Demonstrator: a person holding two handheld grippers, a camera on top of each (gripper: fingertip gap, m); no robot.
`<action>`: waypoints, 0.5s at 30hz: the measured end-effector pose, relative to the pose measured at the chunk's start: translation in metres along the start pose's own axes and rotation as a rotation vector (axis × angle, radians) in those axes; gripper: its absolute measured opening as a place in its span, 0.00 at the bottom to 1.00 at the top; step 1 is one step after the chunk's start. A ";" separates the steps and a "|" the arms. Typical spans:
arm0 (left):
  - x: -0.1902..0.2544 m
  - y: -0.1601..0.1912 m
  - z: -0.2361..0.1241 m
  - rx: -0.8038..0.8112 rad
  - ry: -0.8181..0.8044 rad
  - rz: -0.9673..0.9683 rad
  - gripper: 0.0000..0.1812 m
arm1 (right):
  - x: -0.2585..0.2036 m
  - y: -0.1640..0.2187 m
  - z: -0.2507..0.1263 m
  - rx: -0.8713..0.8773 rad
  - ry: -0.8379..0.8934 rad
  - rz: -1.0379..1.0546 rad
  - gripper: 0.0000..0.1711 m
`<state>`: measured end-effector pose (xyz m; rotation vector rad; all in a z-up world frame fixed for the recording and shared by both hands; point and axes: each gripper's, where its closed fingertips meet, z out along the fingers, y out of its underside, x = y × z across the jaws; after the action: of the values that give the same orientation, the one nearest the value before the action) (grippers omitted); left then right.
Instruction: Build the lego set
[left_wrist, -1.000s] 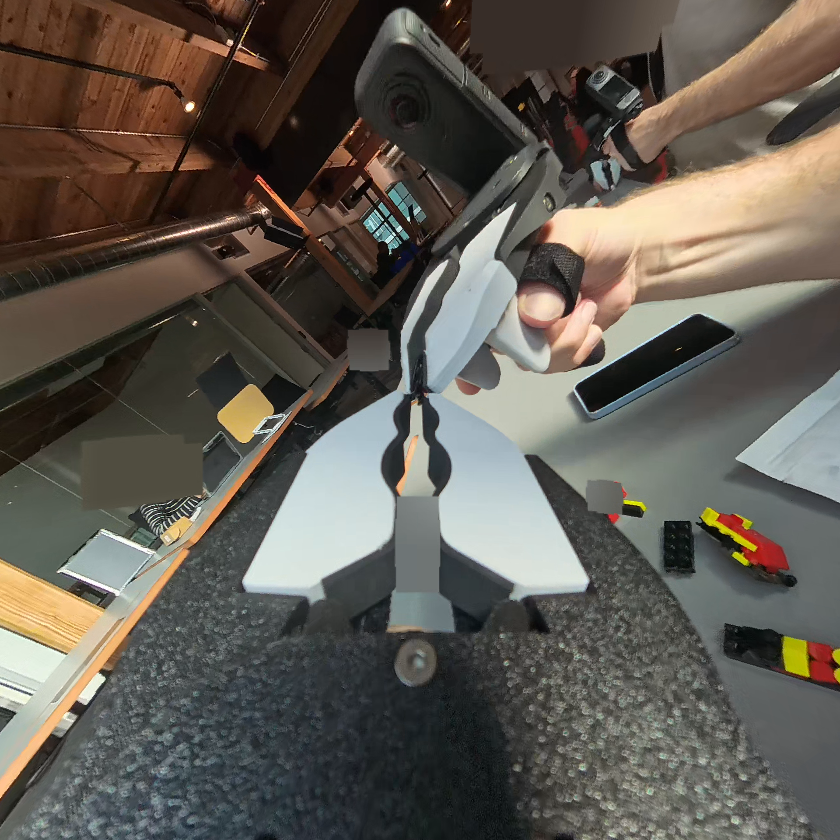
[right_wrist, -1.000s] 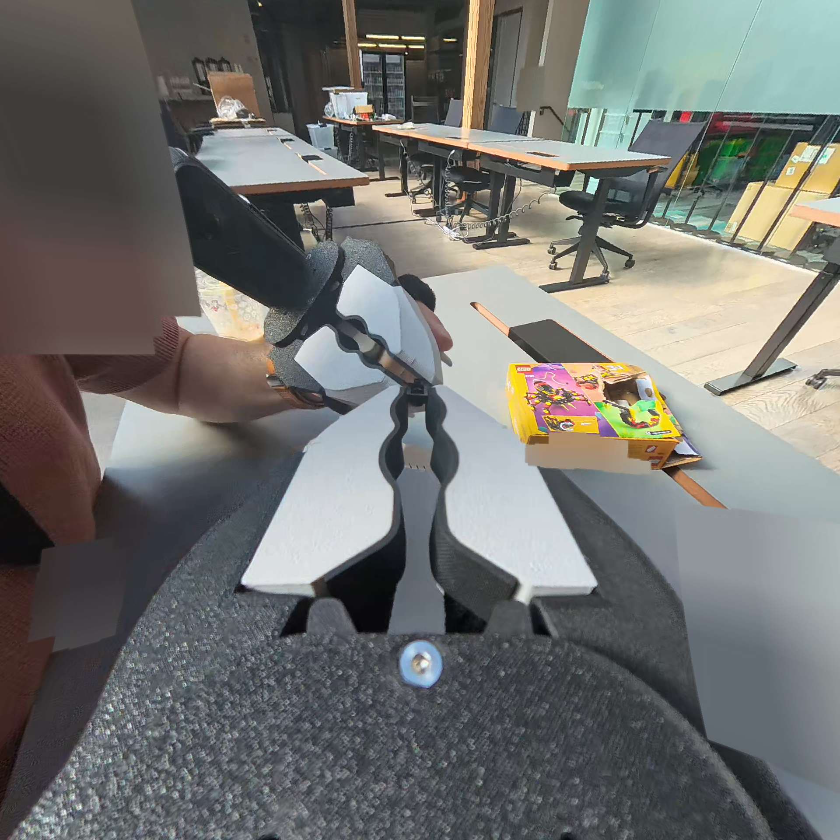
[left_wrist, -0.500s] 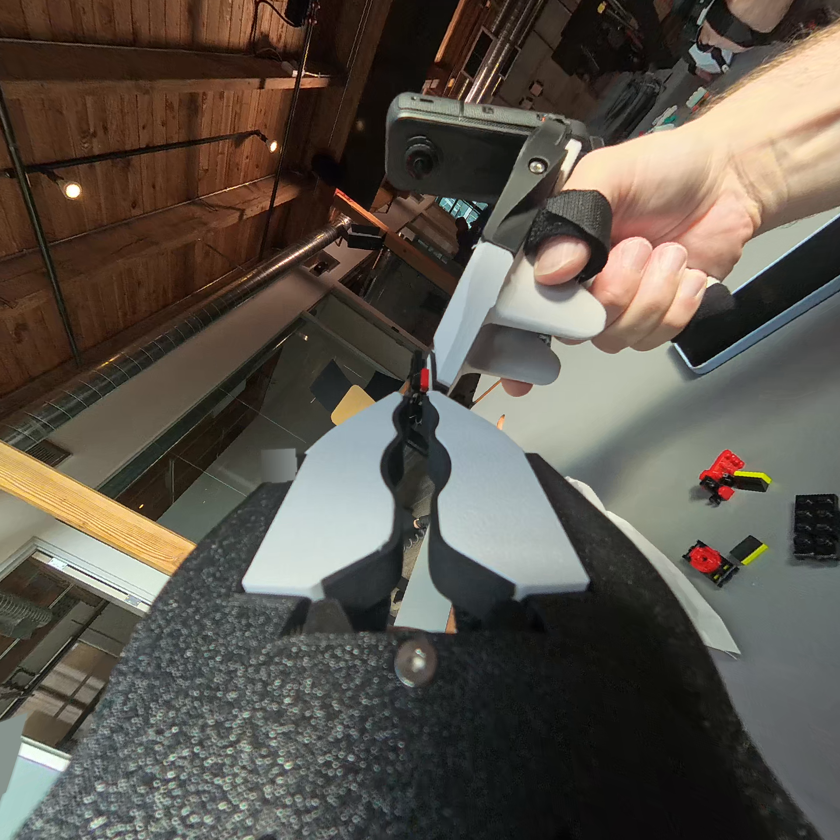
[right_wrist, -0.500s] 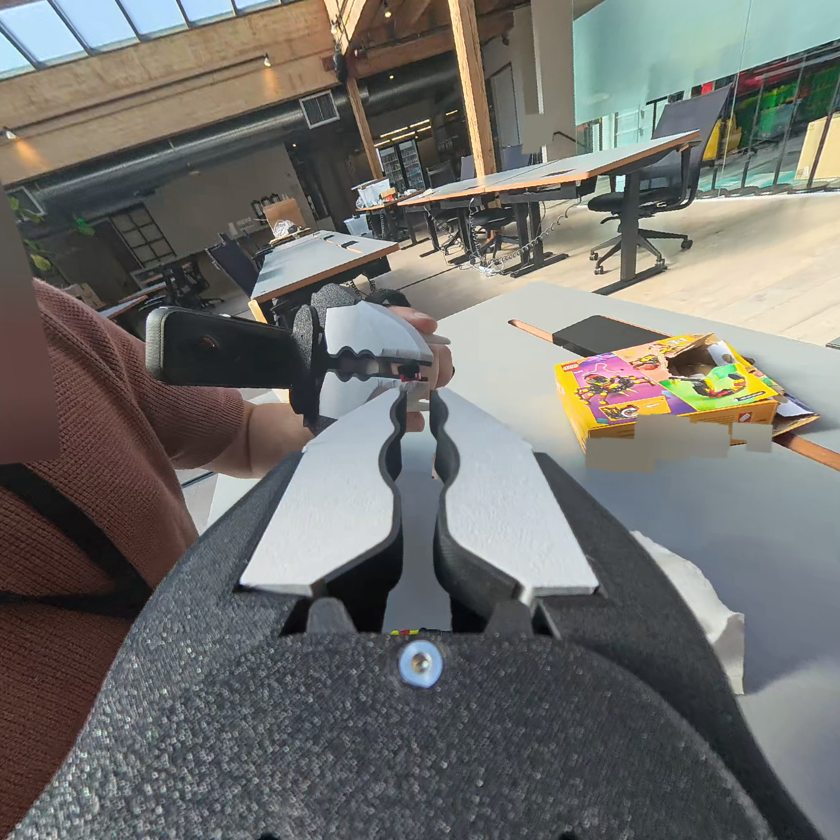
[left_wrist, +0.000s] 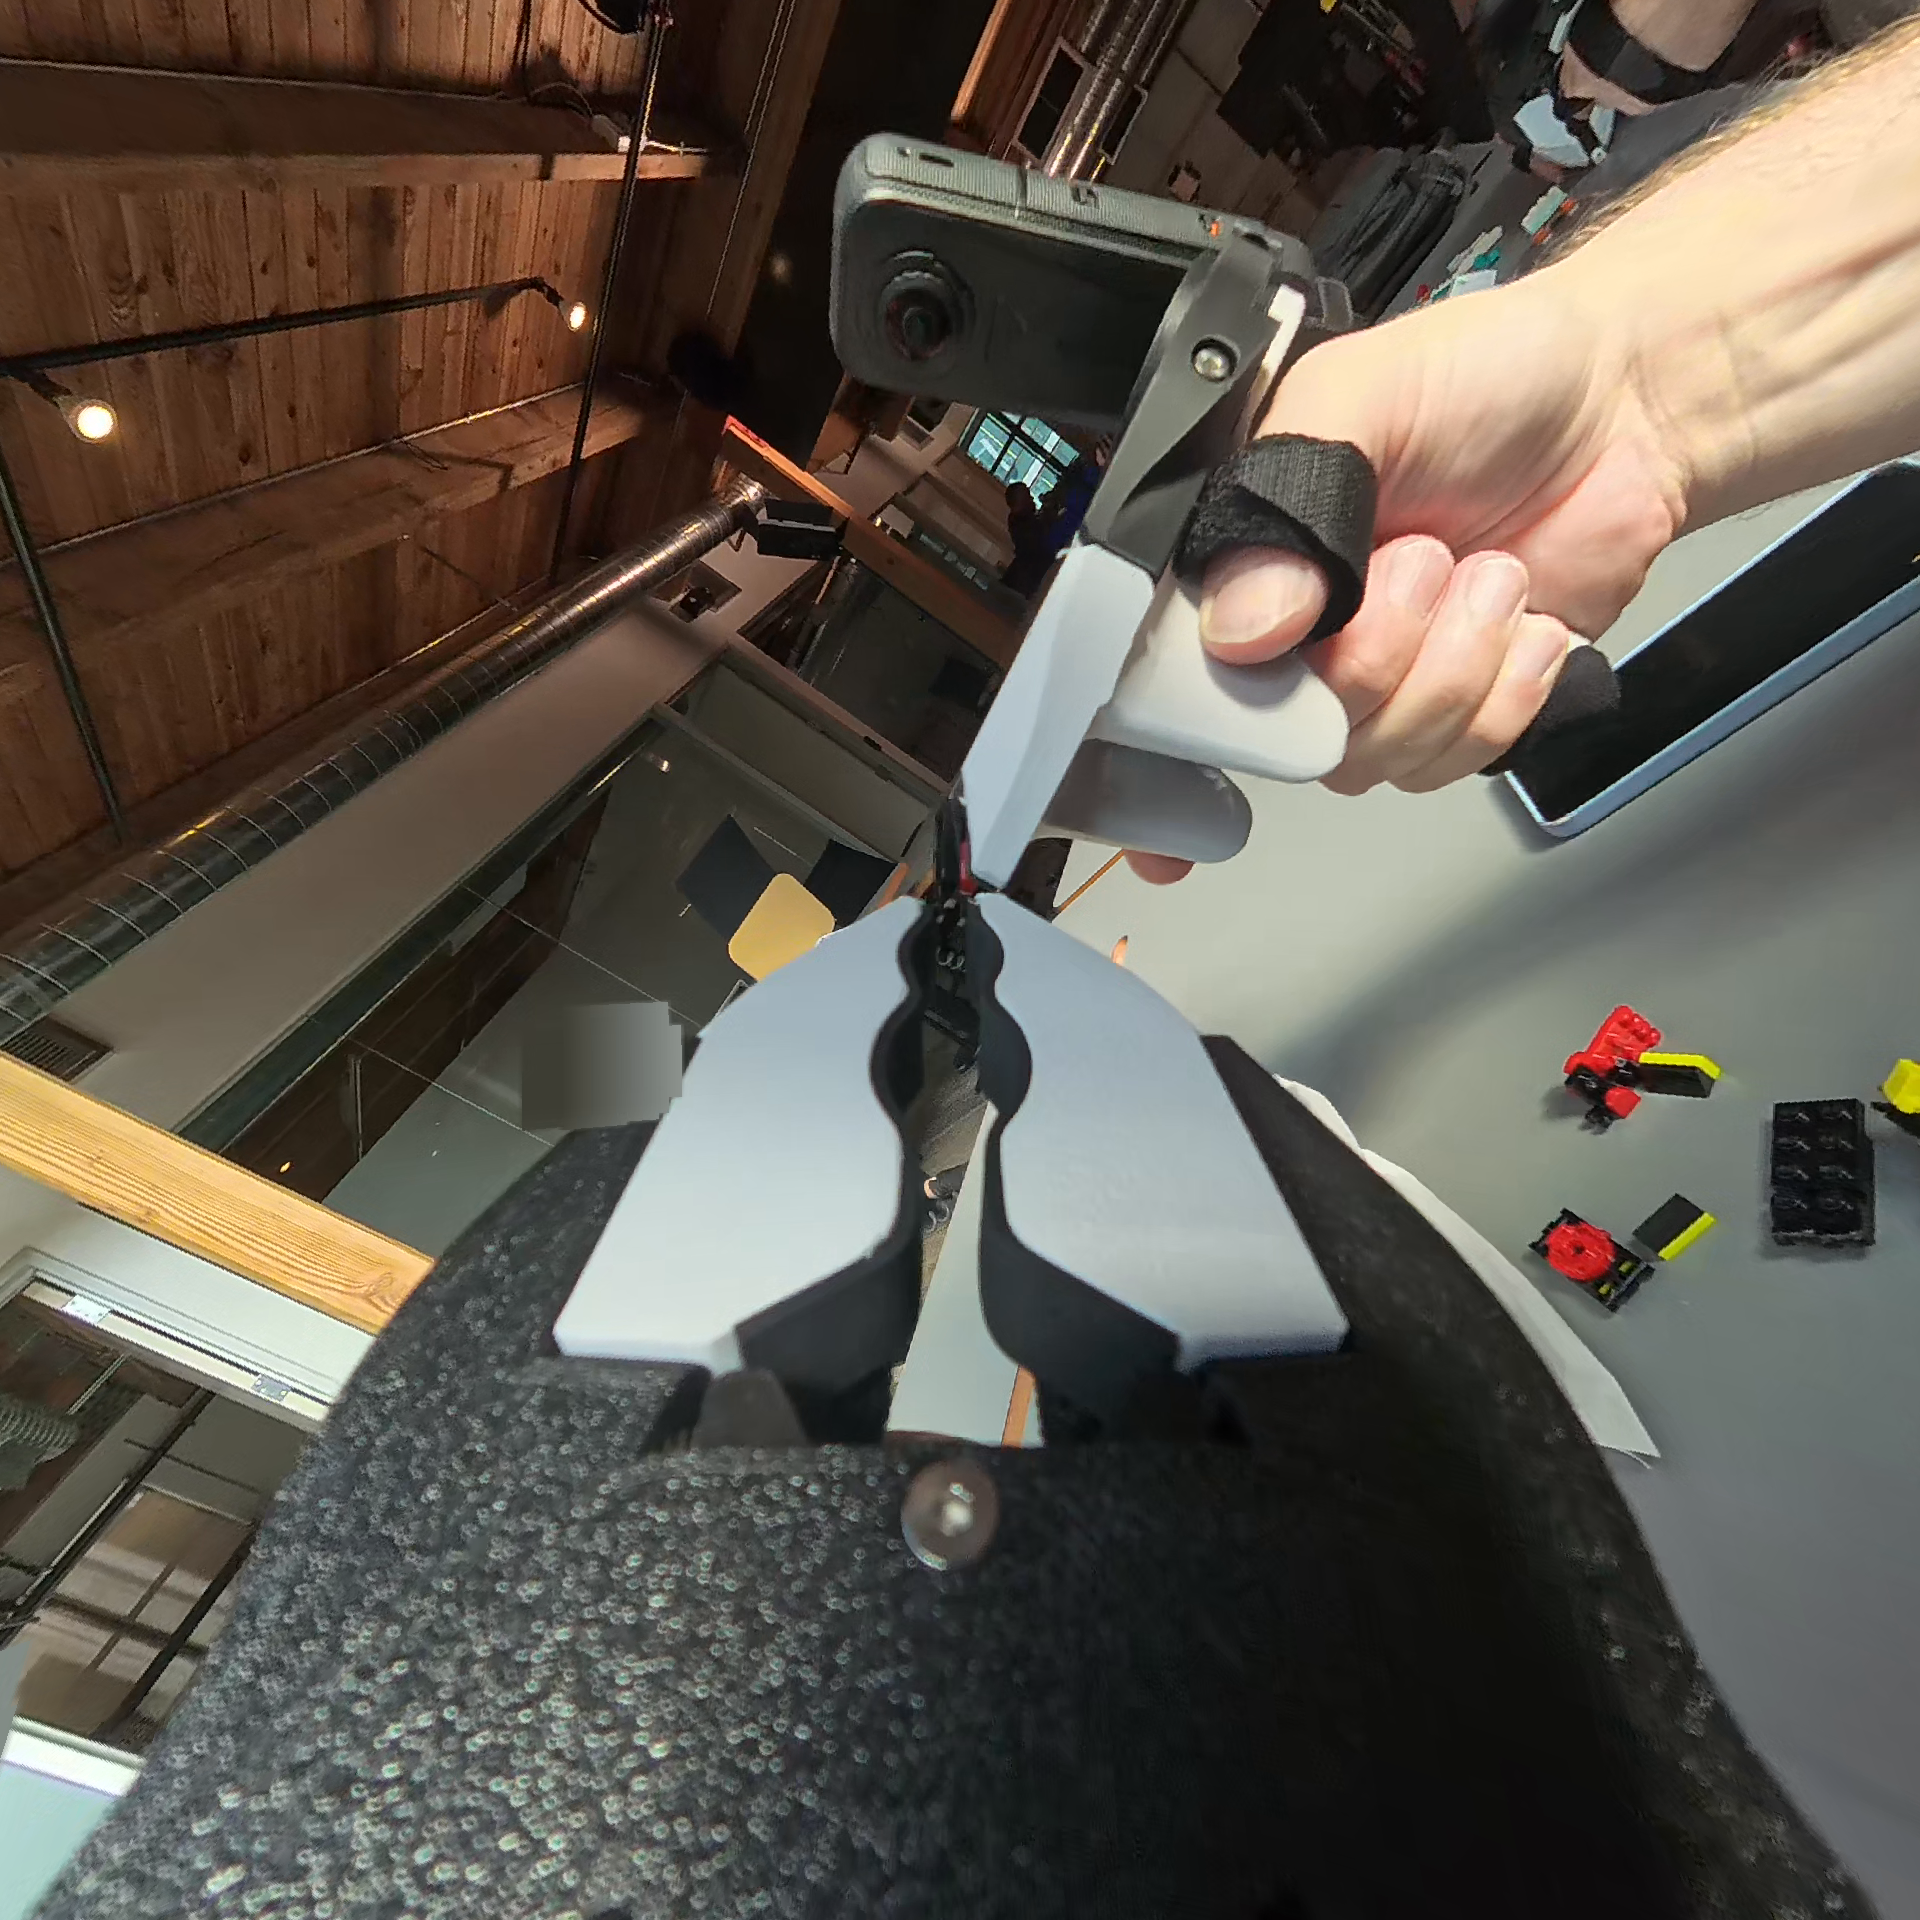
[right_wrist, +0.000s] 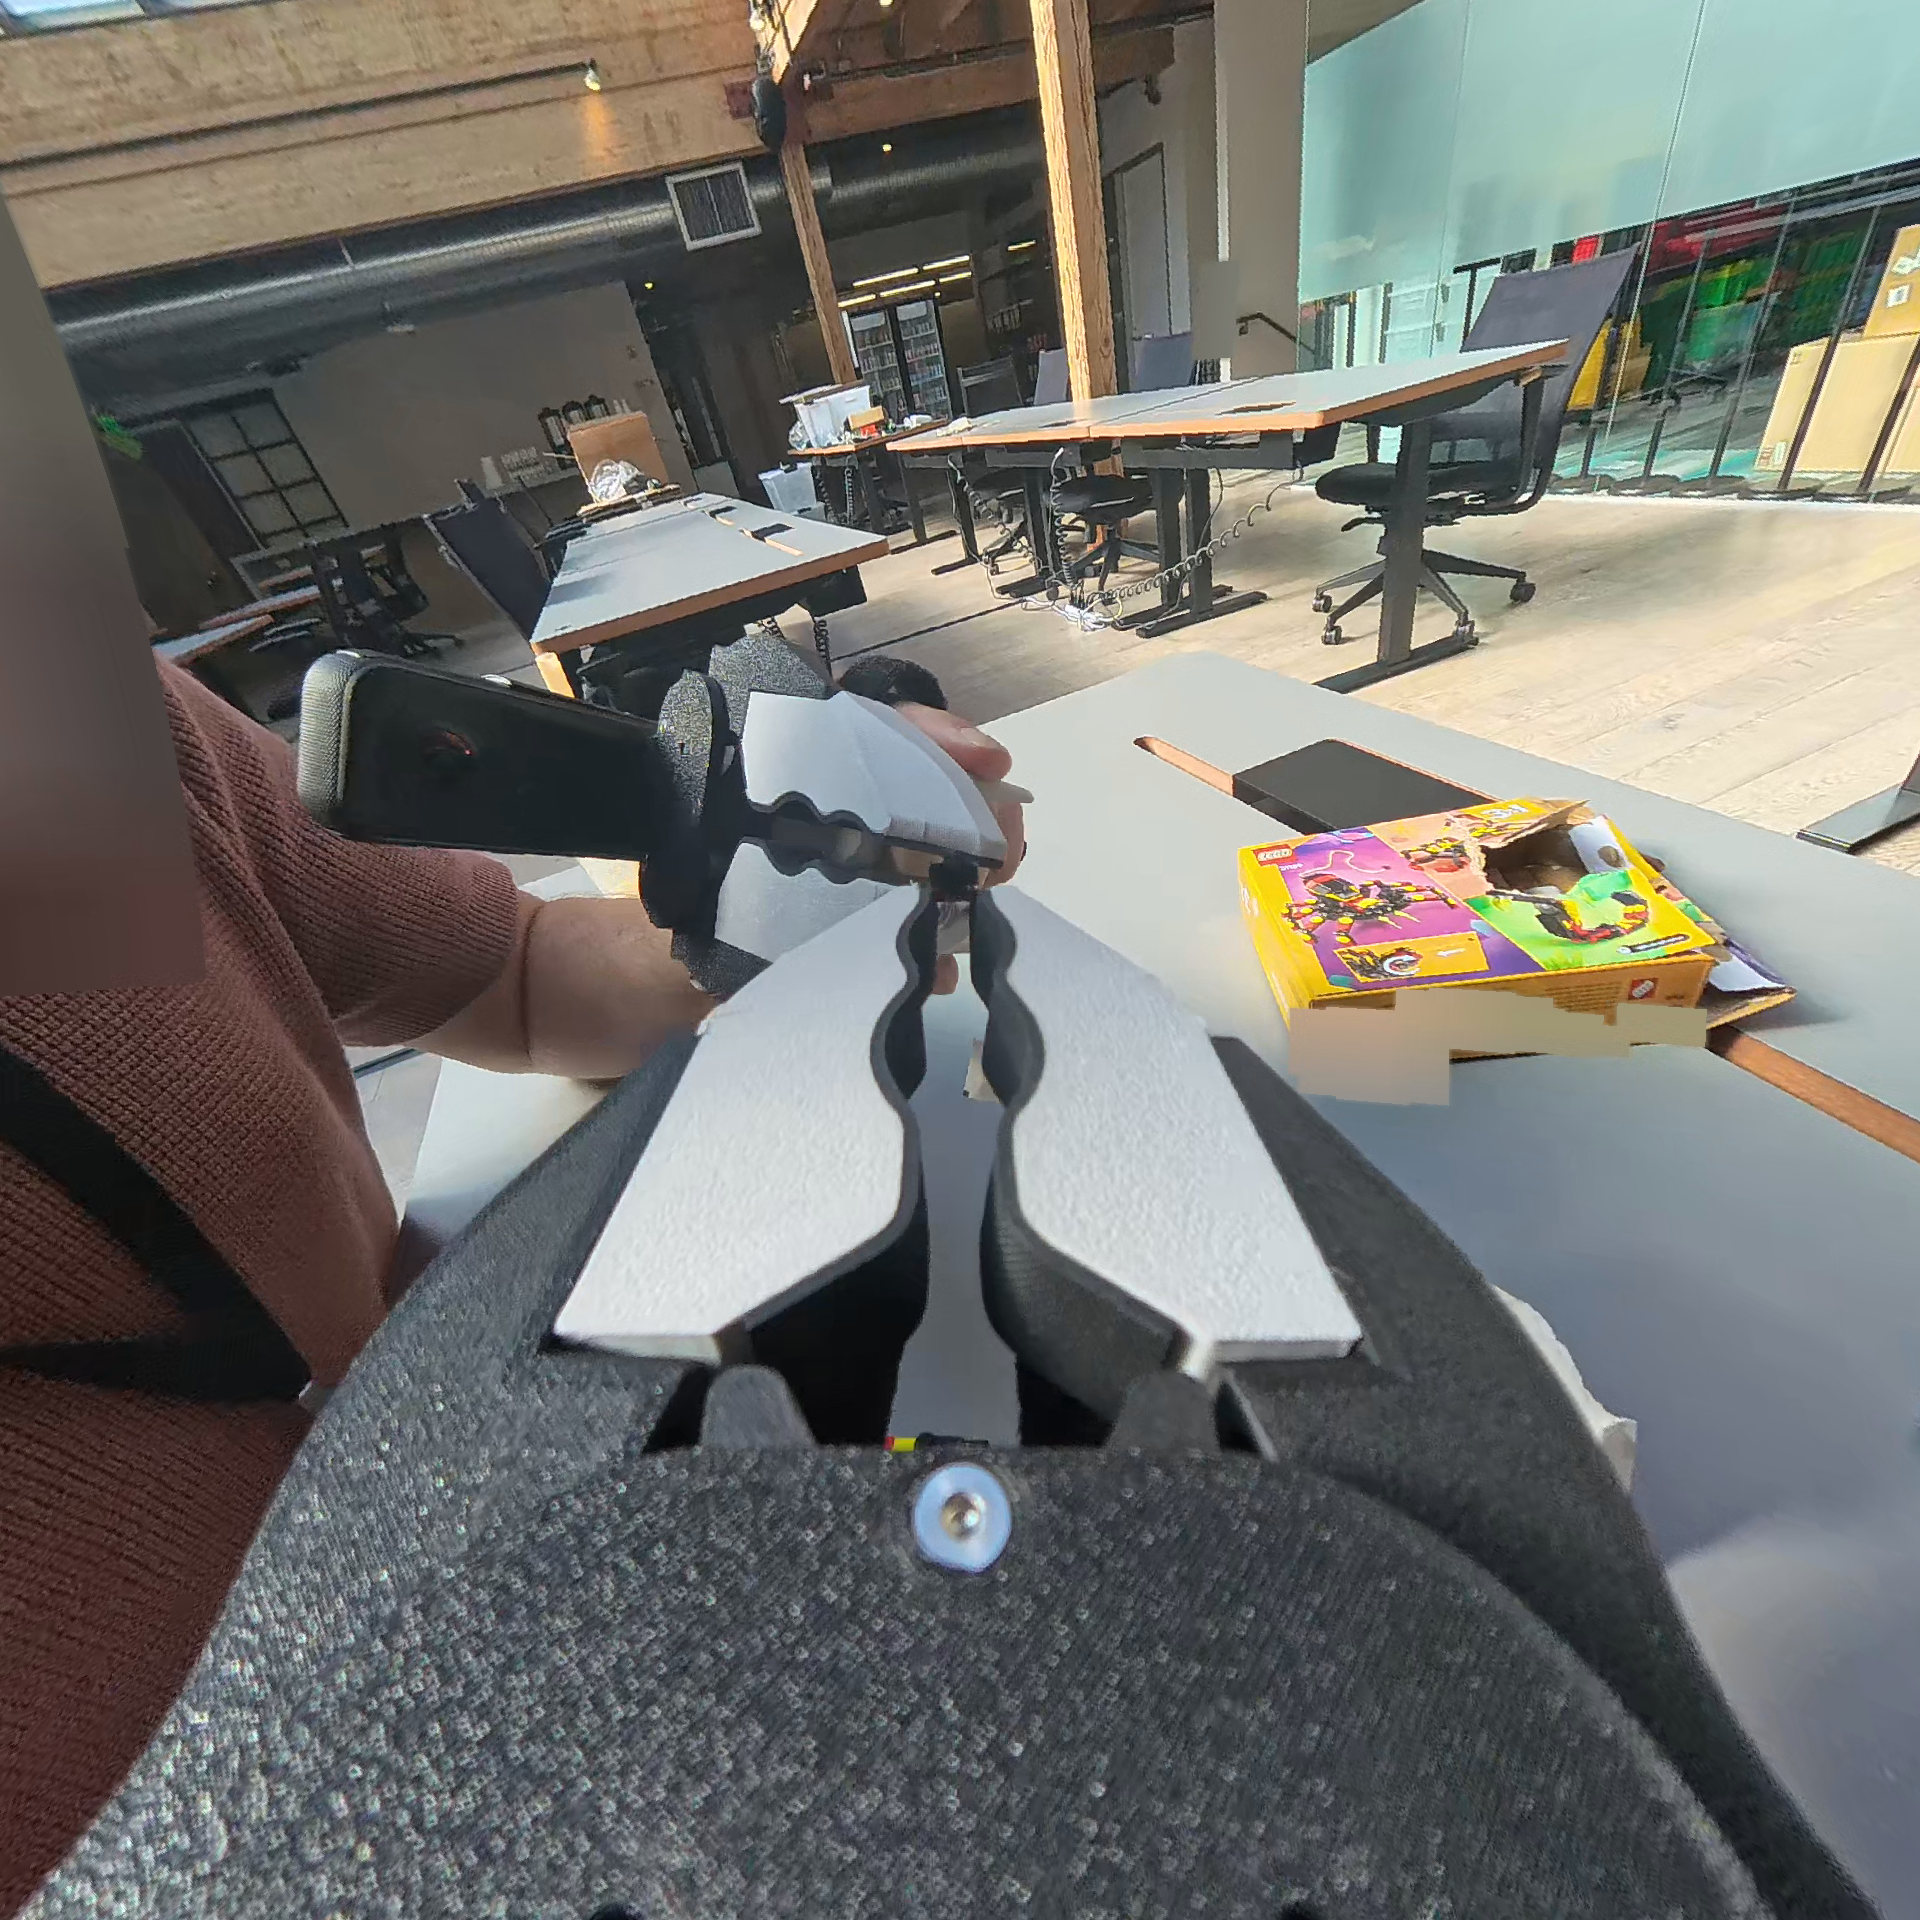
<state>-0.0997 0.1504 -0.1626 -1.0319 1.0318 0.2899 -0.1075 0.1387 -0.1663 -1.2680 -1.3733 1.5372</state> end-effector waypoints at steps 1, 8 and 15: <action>0.000 0.000 0.000 0.005 0.015 -0.015 0.03 | 0.000 0.000 0.000 -0.008 0.011 -0.011 0.03; -0.001 0.002 -0.001 -0.005 0.005 -0.014 0.02 | 0.001 -0.001 0.003 0.033 0.003 0.067 0.04; -0.001 0.001 -0.001 -0.011 0.000 -0.001 0.02 | 0.001 -0.002 0.004 0.056 -0.003 0.087 0.05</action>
<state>-0.1019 0.1502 -0.1622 -1.0423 1.0311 0.2951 -0.1113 0.1386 -0.1643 -1.3070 -1.2824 1.6257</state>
